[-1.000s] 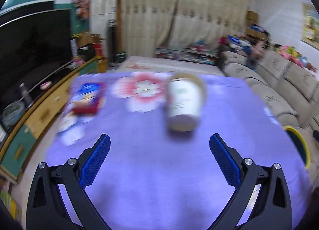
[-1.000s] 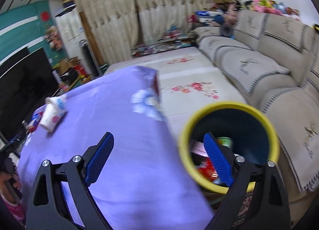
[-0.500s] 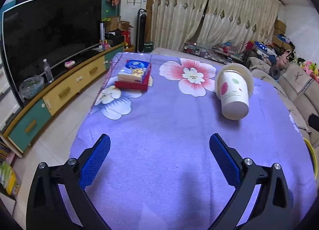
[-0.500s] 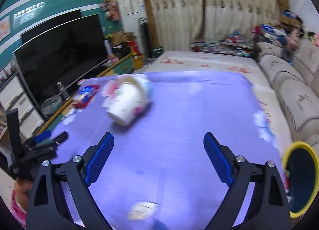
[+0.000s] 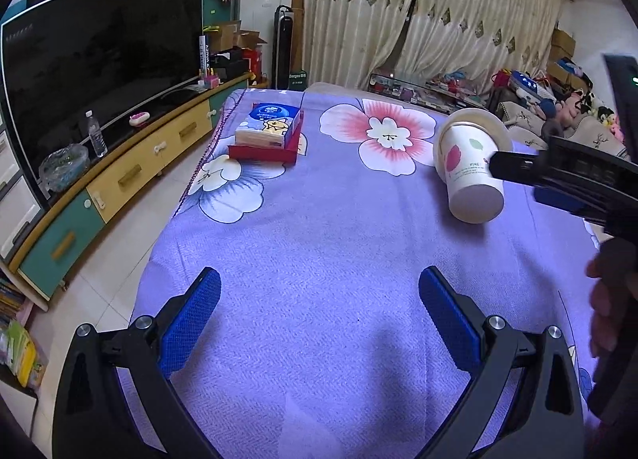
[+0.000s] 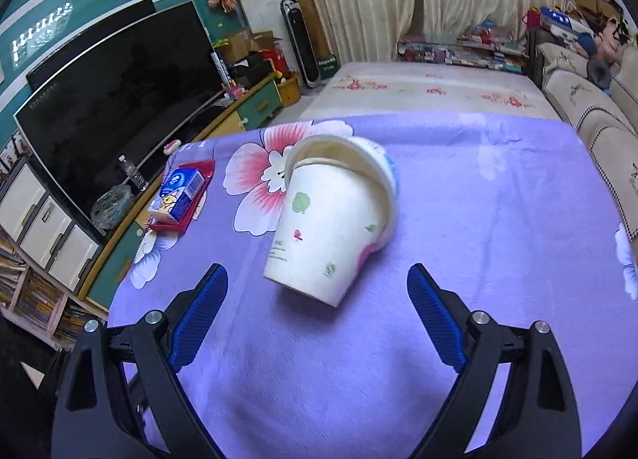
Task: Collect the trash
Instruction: 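Grasp the white paper cup with the right tool while the left tool pulls off its lid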
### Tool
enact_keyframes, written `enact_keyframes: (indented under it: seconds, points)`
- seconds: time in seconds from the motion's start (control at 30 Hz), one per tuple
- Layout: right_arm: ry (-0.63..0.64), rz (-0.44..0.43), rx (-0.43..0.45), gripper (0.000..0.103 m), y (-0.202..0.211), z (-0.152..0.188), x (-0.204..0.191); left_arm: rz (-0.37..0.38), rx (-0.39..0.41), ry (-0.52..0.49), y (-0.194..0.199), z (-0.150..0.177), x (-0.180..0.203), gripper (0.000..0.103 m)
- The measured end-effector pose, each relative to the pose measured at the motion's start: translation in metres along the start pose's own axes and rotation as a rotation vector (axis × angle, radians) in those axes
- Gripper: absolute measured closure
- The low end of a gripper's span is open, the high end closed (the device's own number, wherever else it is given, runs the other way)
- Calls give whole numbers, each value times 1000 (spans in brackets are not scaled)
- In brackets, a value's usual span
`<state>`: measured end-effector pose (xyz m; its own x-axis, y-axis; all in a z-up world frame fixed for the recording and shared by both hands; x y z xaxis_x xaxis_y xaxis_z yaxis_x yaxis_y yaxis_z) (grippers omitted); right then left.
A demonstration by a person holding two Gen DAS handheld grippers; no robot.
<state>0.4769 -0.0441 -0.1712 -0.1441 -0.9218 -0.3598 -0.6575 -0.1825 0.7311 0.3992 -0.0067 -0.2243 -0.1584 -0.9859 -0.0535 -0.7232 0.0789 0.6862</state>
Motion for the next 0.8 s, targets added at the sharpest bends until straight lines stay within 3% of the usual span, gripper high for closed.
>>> enact_keyframes:
  seconds: [0.3, 0.37, 0.43, 0.8]
  points:
    - [-69, 16, -43, 19, -30, 2, 3, 22, -5, -25, -1, 2, 9, 5]
    - [-86, 2, -56, 45, -33, 4, 6, 20, -1, -29, 0, 1, 10, 5]
    - [-101, -20, -79, 46, -33, 7, 7, 24, 2, -31, -1, 1, 10, 5]
    - [35, -90, -14, 47, 52, 43, 15, 26, 4, -48, -1, 1, 13, 5]
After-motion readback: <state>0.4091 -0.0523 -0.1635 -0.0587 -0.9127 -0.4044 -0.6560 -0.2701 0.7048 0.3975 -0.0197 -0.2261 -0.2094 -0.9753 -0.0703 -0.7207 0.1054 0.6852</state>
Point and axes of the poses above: each gripper's, at about its wrist camera, not at the fingertips, and y roughly against the way its jaws point, x to its right, z to its underside, the point moved 8 cm from there along -y, roughly the way its jaws point, and after that the axes turned 12 degrees about -y, right-handed, at the moved point
